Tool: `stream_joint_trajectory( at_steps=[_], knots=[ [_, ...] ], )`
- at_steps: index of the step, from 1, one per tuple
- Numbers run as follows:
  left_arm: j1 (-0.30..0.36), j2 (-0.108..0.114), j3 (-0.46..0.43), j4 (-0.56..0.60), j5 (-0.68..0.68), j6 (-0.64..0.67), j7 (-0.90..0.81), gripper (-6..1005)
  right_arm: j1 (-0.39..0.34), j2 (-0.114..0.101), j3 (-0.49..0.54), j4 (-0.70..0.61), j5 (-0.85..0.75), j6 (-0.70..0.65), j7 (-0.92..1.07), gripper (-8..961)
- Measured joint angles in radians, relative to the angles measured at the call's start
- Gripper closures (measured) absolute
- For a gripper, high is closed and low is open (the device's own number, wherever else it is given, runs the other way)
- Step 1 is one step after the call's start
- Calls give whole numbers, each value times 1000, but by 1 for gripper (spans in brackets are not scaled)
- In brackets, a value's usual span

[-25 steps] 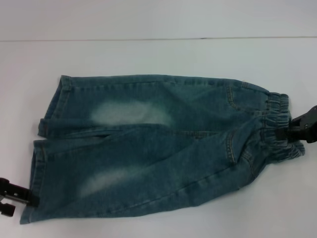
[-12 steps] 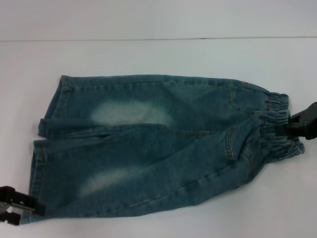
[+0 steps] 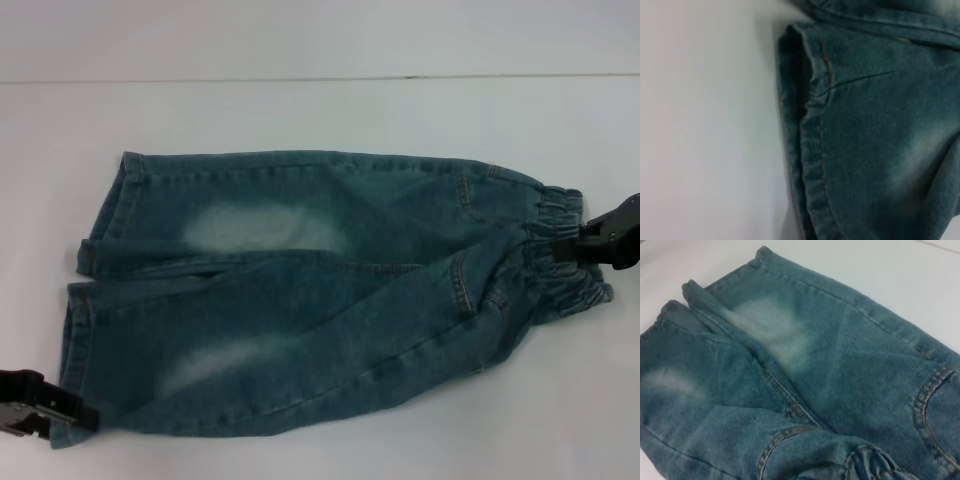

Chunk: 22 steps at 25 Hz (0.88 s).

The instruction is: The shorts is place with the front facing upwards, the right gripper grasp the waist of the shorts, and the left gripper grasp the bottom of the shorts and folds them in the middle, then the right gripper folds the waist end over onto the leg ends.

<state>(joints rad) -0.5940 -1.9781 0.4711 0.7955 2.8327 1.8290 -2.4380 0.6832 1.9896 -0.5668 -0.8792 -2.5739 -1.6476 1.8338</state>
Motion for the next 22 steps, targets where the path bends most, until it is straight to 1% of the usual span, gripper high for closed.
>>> stream_joint_trajectory(
  at_steps=[14,19,22],
  knots=[
    [-1,-2,-1,-7,-3,7,42,771,3,1,-2,6,0,2,1,911],
    [-3,-2,-4,-7,-4,9,53,992,2,3,-2,7,0,3,-1,911],
    [-3,-2,-6,-7,-11,9,59,994,2,3,-2,7,0,3,-3,911]
  ],
)
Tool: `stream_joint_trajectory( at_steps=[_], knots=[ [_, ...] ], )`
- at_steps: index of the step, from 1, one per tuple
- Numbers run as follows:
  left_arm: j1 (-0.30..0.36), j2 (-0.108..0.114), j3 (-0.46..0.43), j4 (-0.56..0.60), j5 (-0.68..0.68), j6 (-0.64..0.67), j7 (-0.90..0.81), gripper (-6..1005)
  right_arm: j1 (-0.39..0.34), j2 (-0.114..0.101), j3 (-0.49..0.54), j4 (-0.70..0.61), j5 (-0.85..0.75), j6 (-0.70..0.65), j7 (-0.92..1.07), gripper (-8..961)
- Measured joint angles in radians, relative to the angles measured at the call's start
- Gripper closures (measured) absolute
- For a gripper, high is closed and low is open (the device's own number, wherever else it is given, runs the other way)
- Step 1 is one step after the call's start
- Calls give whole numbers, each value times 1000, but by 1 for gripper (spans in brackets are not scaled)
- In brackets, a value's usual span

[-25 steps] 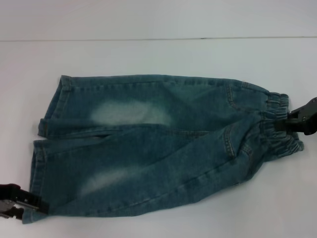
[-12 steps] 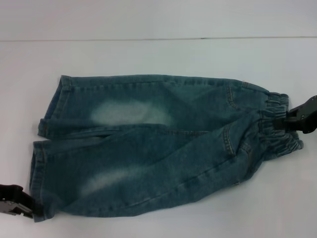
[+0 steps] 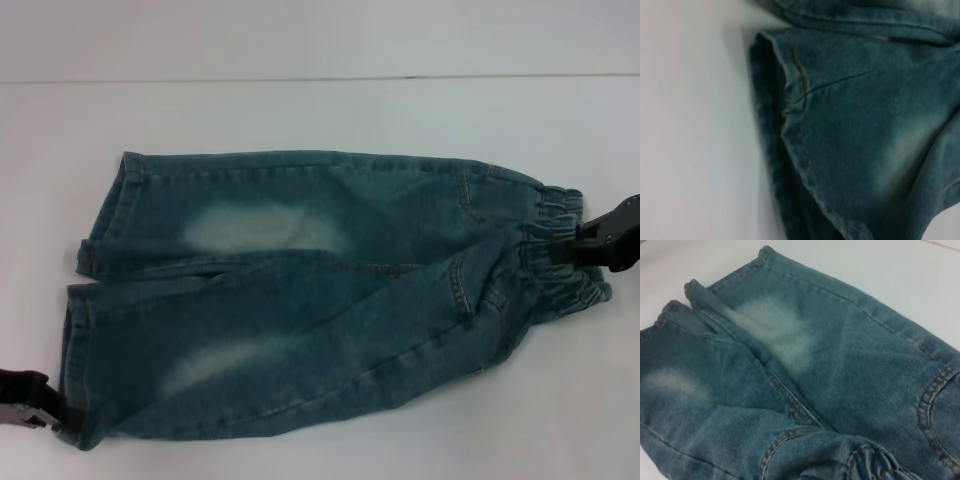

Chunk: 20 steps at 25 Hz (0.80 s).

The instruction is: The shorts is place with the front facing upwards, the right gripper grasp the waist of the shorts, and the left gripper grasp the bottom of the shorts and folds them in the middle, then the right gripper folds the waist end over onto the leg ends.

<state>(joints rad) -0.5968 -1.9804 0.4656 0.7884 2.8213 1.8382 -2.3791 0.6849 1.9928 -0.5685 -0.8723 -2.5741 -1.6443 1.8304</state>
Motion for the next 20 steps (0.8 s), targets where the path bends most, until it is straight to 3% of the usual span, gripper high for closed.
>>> stream_joint_trajectory(
  at_steps=[8,14,20],
  knots=[
    [-8,9,-21,2,-69,3,1,998,-13,-5,14,-4,35,-1,14,911],
    [-47,42,-108,0,-107,-16,6,999,-38,-24,76,5,126,0,26,910],
    [-86,56,-120,-27,-142,-89,8,999,-75,-21,91,17,245,40,19,910]
  ],
)
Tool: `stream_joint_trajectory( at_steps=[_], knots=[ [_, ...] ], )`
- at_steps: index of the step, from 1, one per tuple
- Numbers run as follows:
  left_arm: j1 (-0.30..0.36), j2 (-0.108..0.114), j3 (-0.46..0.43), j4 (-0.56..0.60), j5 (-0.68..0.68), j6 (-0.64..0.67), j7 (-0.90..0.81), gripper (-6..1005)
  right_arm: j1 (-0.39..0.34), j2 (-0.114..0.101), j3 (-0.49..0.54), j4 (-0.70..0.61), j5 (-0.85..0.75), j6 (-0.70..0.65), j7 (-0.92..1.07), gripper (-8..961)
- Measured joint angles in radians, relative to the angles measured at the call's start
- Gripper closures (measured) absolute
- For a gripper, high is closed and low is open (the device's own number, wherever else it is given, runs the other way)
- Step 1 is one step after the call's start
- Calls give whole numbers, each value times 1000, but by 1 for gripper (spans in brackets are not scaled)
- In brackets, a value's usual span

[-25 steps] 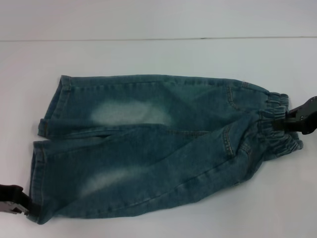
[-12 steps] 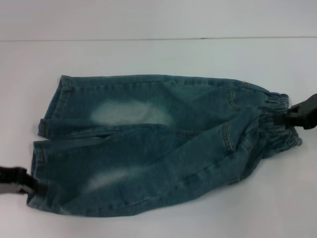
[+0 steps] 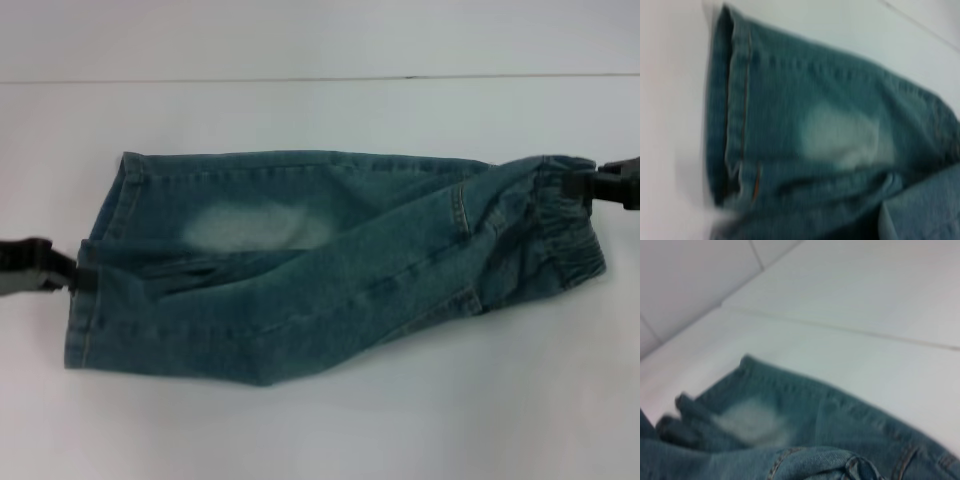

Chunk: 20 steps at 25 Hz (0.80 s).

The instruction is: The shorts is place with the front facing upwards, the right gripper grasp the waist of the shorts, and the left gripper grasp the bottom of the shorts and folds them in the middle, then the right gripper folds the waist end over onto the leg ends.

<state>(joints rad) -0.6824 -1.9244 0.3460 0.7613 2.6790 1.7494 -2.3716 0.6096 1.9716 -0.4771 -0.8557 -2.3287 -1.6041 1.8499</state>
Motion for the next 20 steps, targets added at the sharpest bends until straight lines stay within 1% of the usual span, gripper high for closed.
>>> stream_joint_trajectory(
  at_steps=[5,6,11,13,14,17,18,20],
  knots=[
    [-10,1,9,-26,-82,-112,14,999,-37,24,8,17,93,57,-31,909],
    [-10,1,9,-26,-82,-112,14,998,-37,24,8,17,93,57,-31,909],
    [-11,-3,10,-37,-111,-203,19,998,-44,22,12,95,150,126,-100,909],
    [-9,-8,10,-45,-119,-247,28,998,-44,27,12,130,170,172,-151,909],
    [-8,-9,10,-50,-121,-264,32,998,-44,27,12,130,170,172,-151,909],
    [-12,-10,12,-64,-128,-302,47,998,-47,35,13,166,203,233,-194,908],
    [-14,-10,13,-66,-130,-310,52,998,-50,37,14,198,228,272,-219,908],
    [-21,-14,20,-66,-134,-333,62,998,-50,37,14,210,239,289,-229,908]
  ],
)
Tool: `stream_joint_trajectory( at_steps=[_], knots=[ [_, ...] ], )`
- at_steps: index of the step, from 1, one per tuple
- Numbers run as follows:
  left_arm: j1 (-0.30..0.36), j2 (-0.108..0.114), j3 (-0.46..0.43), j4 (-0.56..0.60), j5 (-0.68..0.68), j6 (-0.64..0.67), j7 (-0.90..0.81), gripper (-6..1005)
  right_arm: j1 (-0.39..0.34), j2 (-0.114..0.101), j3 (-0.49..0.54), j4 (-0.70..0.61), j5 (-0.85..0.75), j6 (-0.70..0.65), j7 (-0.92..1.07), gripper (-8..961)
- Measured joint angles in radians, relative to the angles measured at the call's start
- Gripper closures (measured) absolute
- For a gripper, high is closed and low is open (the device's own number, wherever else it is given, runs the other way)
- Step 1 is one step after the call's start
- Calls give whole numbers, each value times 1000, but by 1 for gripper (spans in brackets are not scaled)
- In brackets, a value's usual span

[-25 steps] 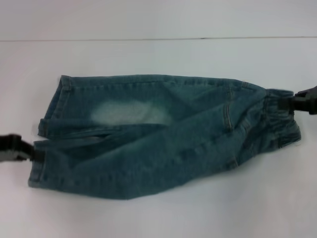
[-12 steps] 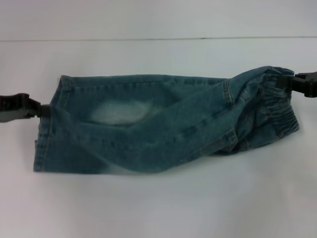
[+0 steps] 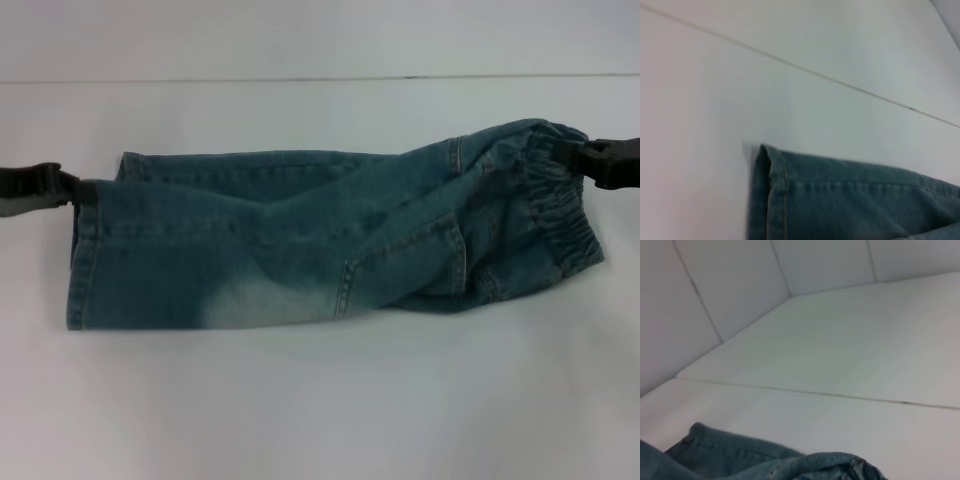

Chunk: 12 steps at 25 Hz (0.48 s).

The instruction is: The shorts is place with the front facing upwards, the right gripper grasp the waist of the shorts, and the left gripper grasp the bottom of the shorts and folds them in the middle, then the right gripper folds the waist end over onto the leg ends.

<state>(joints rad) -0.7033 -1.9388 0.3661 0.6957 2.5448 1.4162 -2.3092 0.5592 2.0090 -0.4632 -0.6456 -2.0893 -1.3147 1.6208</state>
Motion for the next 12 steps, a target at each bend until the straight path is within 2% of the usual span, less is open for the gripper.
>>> stream_joint_trajectory(
  at_steps=[6,12],
  knots=[
    [-36,-23,29,1,-7,-112,25,999,-4,9,0,22,31,48,-26,907],
    [-59,-40,80,-1,-12,-233,42,998,-12,7,-11,14,25,-12,35,907]
  ],
)
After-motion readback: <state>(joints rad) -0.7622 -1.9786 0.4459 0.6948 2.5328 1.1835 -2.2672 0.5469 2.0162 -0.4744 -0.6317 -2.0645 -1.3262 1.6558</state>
